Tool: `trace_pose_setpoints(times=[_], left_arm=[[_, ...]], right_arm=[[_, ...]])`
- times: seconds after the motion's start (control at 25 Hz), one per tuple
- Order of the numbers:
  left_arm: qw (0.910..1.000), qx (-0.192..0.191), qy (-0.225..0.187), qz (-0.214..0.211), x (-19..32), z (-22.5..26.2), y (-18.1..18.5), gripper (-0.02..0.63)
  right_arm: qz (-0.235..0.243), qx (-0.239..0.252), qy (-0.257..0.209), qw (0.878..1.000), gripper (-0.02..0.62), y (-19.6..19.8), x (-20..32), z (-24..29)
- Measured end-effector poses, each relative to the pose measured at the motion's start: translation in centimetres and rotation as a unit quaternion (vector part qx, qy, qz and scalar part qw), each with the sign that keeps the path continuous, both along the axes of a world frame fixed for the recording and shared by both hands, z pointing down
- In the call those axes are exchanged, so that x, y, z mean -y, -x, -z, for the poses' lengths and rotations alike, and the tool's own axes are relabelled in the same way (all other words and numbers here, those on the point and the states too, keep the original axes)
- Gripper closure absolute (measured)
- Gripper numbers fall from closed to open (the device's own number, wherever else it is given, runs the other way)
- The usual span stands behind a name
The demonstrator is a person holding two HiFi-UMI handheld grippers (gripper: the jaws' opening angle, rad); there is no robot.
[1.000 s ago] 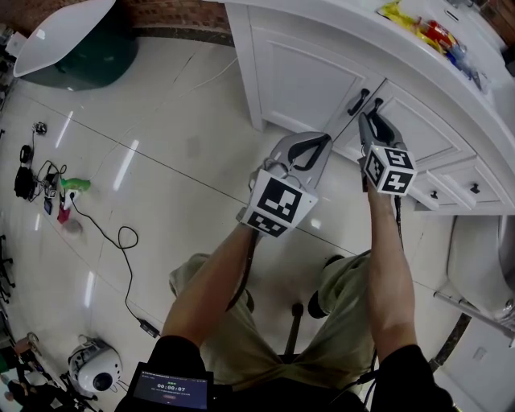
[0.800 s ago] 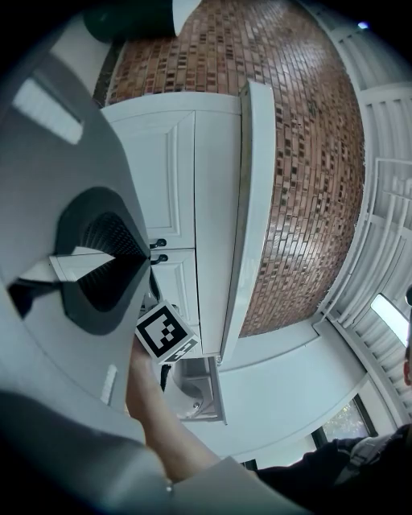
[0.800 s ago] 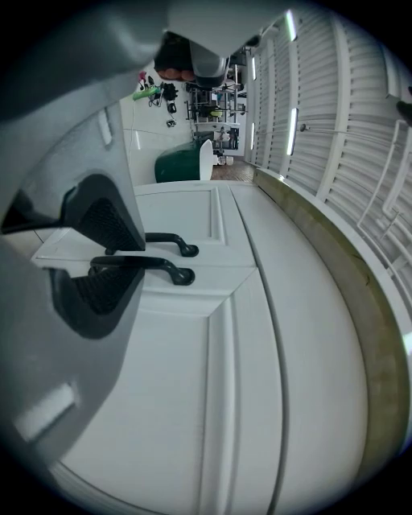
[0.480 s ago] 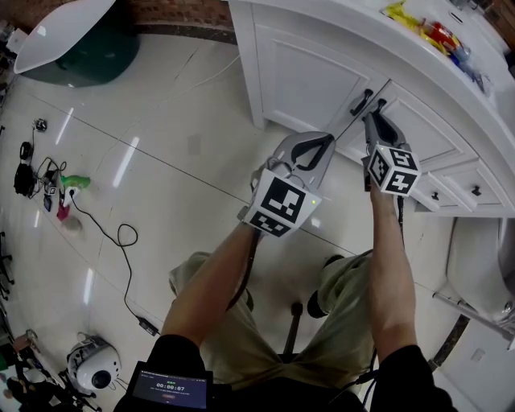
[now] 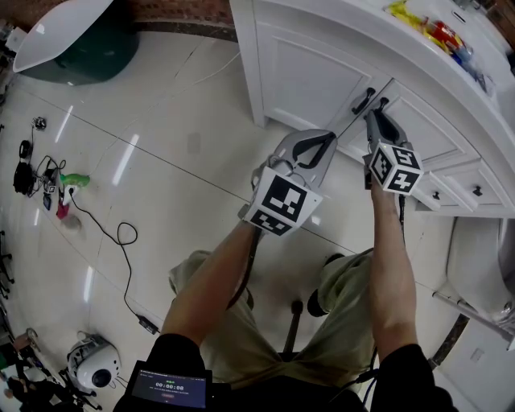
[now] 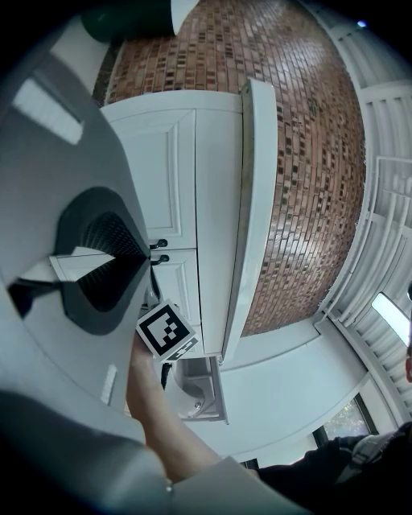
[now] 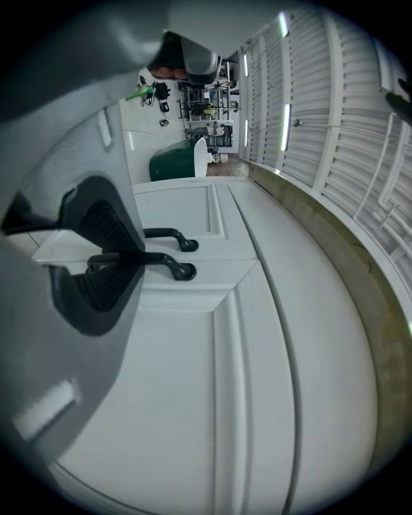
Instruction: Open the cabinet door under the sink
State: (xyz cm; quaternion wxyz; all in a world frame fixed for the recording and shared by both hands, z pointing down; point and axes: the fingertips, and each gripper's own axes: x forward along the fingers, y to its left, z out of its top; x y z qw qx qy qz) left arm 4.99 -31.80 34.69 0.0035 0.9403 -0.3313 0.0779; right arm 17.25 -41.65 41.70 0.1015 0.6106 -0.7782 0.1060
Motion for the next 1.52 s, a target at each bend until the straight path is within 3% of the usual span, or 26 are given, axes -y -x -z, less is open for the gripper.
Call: trace_pose_setpoints(times=[0.8,1.52], left_arm=[[1.0,0.001,0.0,0.0,-0.6,0.1,0.2,0.589],[0.9999,-0.003,-0.011,-0.008,-5.5,1.3,0.0,0.589]], right_arm=[[-0.001,0.004,0.002,1.0,0.568,0.1,-0.8,0.1],[0.016,-0.003,0.01,1.0,0.568,1.6,-5.6,0.1]])
